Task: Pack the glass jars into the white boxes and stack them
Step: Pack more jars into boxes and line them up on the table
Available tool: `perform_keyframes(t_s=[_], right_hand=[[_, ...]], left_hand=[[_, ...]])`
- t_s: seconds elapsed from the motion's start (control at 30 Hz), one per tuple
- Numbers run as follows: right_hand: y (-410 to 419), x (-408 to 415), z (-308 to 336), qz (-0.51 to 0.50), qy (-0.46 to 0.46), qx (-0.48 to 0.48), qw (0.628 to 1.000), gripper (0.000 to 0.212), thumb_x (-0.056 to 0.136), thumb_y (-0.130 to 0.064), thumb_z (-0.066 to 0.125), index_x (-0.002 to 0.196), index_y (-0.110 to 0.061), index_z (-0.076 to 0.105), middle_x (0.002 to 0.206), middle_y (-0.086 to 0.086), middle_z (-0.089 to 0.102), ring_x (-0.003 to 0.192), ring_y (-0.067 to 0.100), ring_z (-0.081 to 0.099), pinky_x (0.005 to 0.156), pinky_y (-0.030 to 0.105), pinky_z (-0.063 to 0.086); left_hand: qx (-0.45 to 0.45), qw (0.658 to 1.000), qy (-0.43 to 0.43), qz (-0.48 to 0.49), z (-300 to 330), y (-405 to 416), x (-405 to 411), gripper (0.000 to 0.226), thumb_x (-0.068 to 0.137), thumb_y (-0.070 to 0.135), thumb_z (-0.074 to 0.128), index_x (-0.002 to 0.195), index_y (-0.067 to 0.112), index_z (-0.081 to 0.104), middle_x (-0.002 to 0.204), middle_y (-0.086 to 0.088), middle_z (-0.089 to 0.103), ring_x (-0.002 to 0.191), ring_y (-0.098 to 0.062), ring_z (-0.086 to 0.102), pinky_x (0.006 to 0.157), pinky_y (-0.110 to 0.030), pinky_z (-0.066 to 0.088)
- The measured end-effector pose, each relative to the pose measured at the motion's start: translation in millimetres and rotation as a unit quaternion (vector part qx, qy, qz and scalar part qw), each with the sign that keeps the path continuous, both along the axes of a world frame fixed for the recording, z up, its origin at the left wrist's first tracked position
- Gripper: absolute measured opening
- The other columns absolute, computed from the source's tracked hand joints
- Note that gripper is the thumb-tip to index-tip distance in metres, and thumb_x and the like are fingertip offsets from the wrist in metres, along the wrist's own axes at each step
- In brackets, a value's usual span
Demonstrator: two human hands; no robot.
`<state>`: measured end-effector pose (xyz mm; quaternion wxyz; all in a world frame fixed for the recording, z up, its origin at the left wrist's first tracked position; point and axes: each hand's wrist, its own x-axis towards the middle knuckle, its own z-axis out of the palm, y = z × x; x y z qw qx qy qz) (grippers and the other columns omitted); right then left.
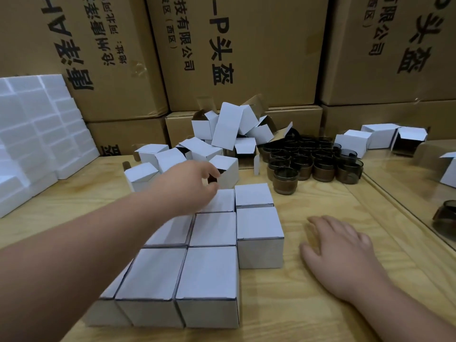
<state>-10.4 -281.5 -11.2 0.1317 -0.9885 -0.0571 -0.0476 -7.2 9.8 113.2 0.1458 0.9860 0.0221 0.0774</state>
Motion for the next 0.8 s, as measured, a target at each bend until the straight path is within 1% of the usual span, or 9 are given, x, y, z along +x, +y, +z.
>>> perform_keyframes(t_s=[0.07,0.13,0.2,0.3,0.43,0.5,0.57,0.63,0.8], right_hand=[[5,16,2,-0.005,0.002,0.004,1.0,0.069,0.089,-0.059,0.033,0.155,-0.037,0.025,0.159,-0.01,0.033,0.146,0.015,0.027,0.115,0.041,0.022],[9,31,2,-0.013,-0.002,0.011,1.0,0.073,0.09,-0.058,0.034,0.158,-0.036,0.019,0.161,-0.008,0.031,0.147,0.017,0.026,0.115,0.042,0.022],[12,46,2,-0.019,-0.009,0.016,1.0,0.076,0.09,-0.057,0.035,0.16,-0.035,0.013,0.162,-0.007,0.03,0.147,0.017,0.027,0.116,0.042,0.022],[16,66,1,-0.022,-0.019,0.024,0.999,0.079,0.09,-0.055,0.036,0.16,-0.036,0.006,0.163,-0.005,0.029,0.146,0.018,0.028,0.116,0.042,0.023],[20,88,0,-0.014,-0.031,0.036,0.999,0.083,0.089,-0.054,0.038,0.161,-0.038,-0.001,0.165,-0.001,0.026,0.148,0.021,0.028,0.117,0.045,0.025],[21,97,0,-0.011,-0.038,0.042,0.998,0.083,0.089,-0.053,0.04,0.16,-0.04,-0.003,0.165,0.001,0.026,0.148,0.022,0.029,0.117,0.045,0.026],[22,104,0,-0.007,-0.05,0.043,0.998,0.081,0.09,-0.052,0.04,0.16,-0.041,0.0,0.163,0.001,0.03,0.145,0.022,0.033,0.116,0.045,0.028],[22,110,-1,-0.003,-0.059,0.044,0.997,0.078,0.091,-0.051,0.04,0.16,-0.042,0.004,0.159,0.0,0.034,0.142,0.022,0.036,0.115,0.044,0.029],[22,116,-3,0.008,-0.066,0.055,0.996,0.073,0.094,-0.049,0.039,0.159,-0.045,0.005,0.162,0.001,0.03,0.144,0.023,0.034,0.117,0.045,0.027]], left_hand=[[-0.005,1.0,0.014,0.012,-4,3,32,0.032,0.1,0.035,0.055,0.132,0.038,0.06,0.126,0.009,0.063,0.094,-0.012,0.06,0.068,-0.025,0.046],[0.013,1.0,0.014,0.019,-8,6,58,0.038,0.099,0.032,0.057,0.137,0.037,0.055,0.13,0.004,0.063,0.102,-0.017,0.06,0.08,-0.031,0.053],[0.053,0.998,0.02,0.02,-11,8,79,0.046,0.097,0.029,0.059,0.141,0.039,0.05,0.138,0.001,0.058,0.112,-0.021,0.059,0.088,-0.037,0.055],[0.14,0.989,0.052,0.006,-12,12,103,0.068,0.091,0.017,0.066,0.148,0.043,0.04,0.148,0.001,0.047,0.121,-0.026,0.055,0.09,-0.042,0.055],[0.347,0.931,0.053,-0.106,-10,17,124,0.097,0.087,0.004,0.066,0.156,0.052,0.019,0.169,0.01,0.015,0.15,-0.026,0.029,0.101,-0.042,0.047],[0.416,0.894,0.066,-0.155,-7,15,134,0.105,0.085,0.001,0.065,0.156,0.055,0.009,0.171,0.014,0.0,0.155,-0.025,0.019,0.103,-0.041,0.043],[0.455,0.868,0.078,-0.181,-6,11,144,0.103,0.086,0.005,0.07,0.154,0.055,0.011,0.171,0.014,-0.003,0.155,-0.024,0.015,0.106,-0.043,0.042],[0.471,0.856,0.086,-0.196,-6,8,152,0.091,0.086,0.014,0.075,0.149,0.053,0.021,0.171,0.013,0.002,0.155,-0.023,0.016,0.11,-0.044,0.041],[0.481,0.848,0.051,-0.218,-11,8,159,0.059,0.092,0.02,0.071,0.136,0.047,0.044,0.163,0.012,0.031,0.148,-0.02,0.03,0.108,-0.038,0.039]])
